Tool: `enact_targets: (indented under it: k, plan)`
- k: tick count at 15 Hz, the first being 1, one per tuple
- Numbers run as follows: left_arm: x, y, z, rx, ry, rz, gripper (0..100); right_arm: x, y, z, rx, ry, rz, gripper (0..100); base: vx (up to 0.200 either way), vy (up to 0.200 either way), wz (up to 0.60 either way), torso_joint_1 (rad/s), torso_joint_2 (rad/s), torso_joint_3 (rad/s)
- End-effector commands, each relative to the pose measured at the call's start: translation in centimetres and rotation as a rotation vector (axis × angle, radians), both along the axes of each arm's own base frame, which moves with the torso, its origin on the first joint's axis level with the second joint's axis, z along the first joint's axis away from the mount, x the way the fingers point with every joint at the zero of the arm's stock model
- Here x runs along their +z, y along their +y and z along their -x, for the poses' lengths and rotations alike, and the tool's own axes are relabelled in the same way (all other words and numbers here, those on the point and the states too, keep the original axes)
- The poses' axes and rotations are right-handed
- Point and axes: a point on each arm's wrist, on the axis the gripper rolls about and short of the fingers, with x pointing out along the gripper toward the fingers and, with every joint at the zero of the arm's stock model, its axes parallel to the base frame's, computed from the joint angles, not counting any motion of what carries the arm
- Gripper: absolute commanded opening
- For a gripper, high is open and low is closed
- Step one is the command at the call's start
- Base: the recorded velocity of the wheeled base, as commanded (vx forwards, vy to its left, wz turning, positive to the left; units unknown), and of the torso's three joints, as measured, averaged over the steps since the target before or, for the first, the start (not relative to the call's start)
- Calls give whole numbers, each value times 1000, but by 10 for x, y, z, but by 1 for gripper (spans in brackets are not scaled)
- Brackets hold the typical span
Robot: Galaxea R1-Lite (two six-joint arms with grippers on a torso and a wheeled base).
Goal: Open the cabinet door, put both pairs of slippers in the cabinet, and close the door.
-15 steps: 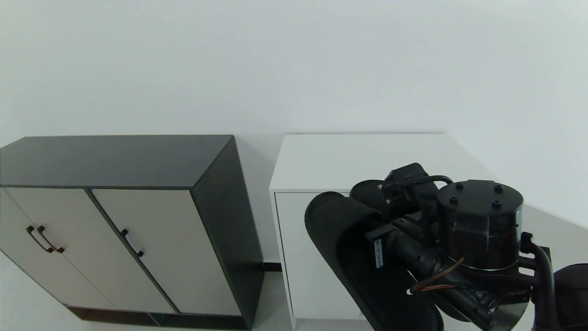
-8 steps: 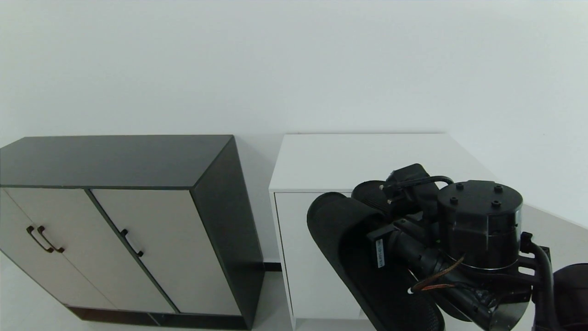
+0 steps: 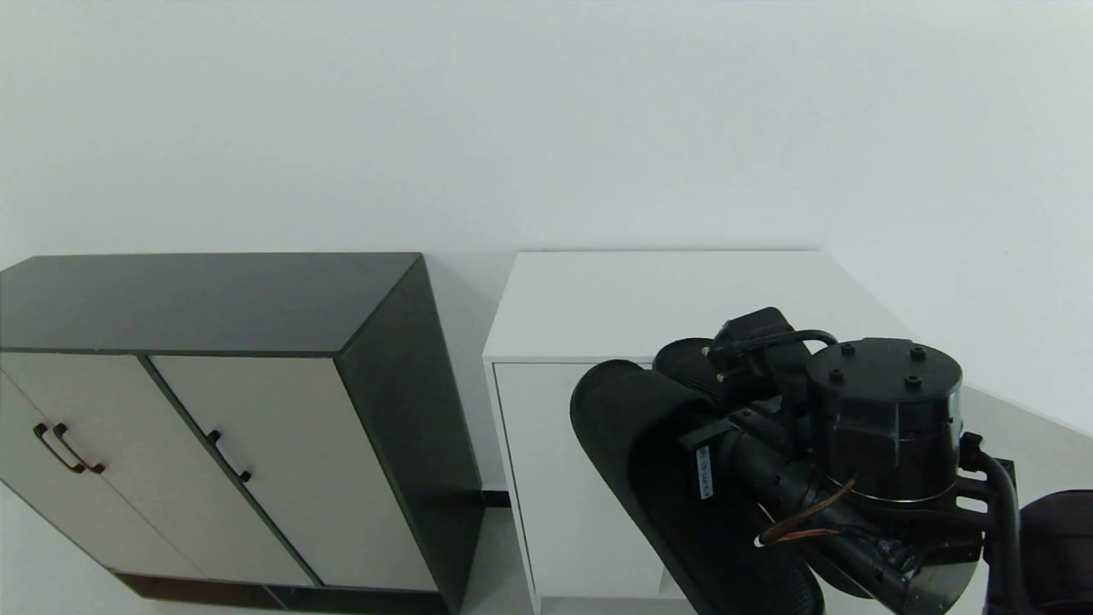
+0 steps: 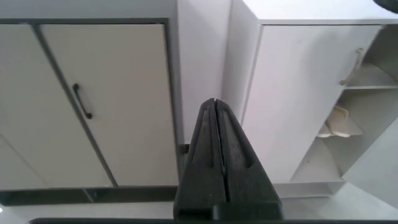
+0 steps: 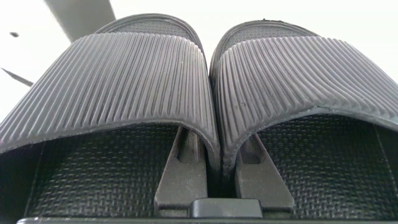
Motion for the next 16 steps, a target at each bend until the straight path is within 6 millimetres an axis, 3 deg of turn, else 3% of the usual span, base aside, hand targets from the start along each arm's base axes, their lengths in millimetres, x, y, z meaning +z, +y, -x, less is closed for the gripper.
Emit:
enact_targets:
  k: [1,13,16]
  plan:
    - [0,0,0,-1,0,0,0,-1,0,0,0,2,2,0,0,-200,0,2,2,2]
    - [0,0,0,-2,0,0,0,-4,-1,0,-1,8,11,0,0,-200,0,1,2,3]
    - [0,0,0,-2,0,2,0,-4,-1,0,-1,8,11,0,0,0,0,0,0,0]
